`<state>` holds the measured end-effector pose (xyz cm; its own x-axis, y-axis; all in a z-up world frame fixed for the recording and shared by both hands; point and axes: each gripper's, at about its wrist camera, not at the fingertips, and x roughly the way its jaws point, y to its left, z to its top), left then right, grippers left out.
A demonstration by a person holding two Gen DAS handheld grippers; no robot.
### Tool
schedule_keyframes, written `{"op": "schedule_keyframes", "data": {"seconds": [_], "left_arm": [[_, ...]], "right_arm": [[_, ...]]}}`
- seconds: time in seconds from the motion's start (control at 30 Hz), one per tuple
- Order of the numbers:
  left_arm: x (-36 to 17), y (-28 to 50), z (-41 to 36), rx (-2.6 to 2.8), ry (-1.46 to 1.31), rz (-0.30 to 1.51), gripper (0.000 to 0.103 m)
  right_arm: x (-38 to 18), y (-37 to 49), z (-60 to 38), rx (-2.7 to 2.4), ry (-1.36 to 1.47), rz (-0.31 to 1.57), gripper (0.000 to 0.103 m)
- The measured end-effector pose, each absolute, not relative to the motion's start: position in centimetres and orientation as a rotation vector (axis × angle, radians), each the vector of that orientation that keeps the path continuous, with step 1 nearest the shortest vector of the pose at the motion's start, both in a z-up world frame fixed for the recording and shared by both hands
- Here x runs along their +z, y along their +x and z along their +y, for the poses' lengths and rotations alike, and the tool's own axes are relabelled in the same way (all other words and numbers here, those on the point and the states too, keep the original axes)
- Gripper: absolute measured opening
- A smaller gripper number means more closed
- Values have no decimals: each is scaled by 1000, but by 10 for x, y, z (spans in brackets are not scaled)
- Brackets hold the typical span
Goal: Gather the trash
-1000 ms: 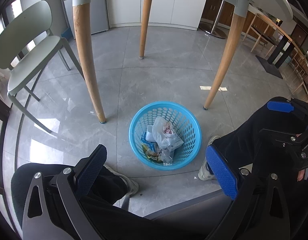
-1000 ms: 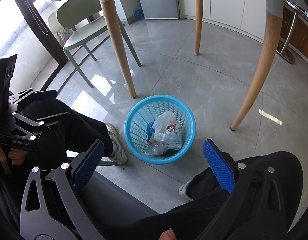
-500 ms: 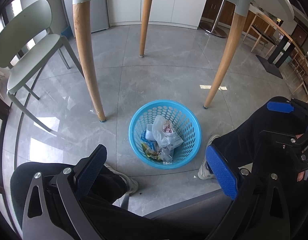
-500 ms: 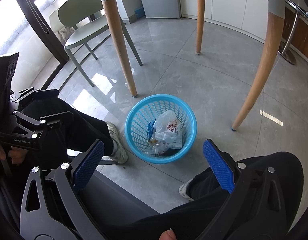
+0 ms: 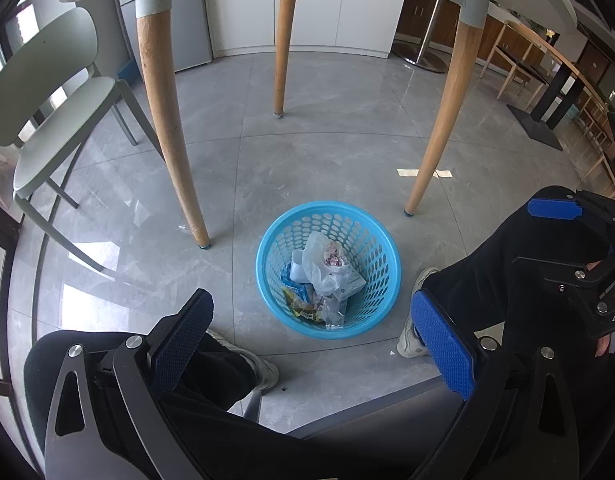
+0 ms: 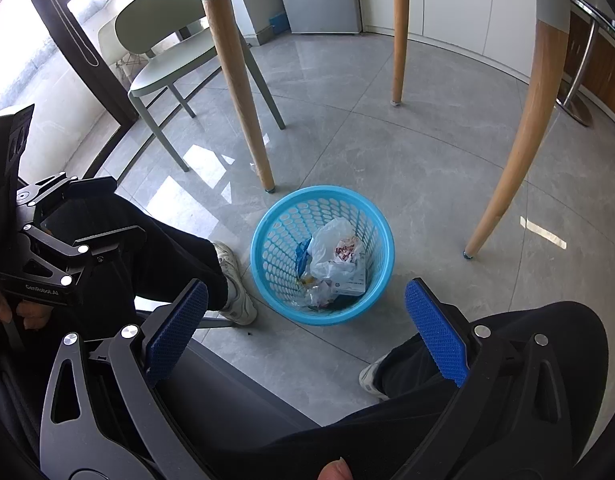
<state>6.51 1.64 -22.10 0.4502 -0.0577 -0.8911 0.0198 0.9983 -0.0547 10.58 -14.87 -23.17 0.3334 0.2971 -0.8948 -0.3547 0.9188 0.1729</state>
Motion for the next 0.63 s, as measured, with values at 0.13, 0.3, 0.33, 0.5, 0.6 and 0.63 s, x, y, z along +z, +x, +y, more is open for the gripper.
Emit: {"op": "schedule_keyframes", "data": {"seconds": [0.13, 0.3, 0.33, 0.5, 0.6, 0.63], "left_arm": [[-221, 65, 16, -47, -40, 1104, 97], [-221, 65, 16, -48, -40, 1103, 97], [-221, 65, 16, -47, -40, 1103, 97], [-222, 68, 19, -53, -63, 1120, 97], [-221, 69, 20, -52, -69, 1122, 97], [-221, 69, 19, -52, -68, 1121, 97]], "right_arm": [[-232, 106, -149, 426, -57, 1155, 95], [-232, 106, -149, 426, -58, 1155, 95], [-232, 106, -149, 426, -57, 1155, 95], [-233, 105, -149, 425, -58, 1158, 95], [-233, 105, -149, 425, -57, 1157, 94], [-233, 105, -149, 425, -57, 1157, 95]]}}
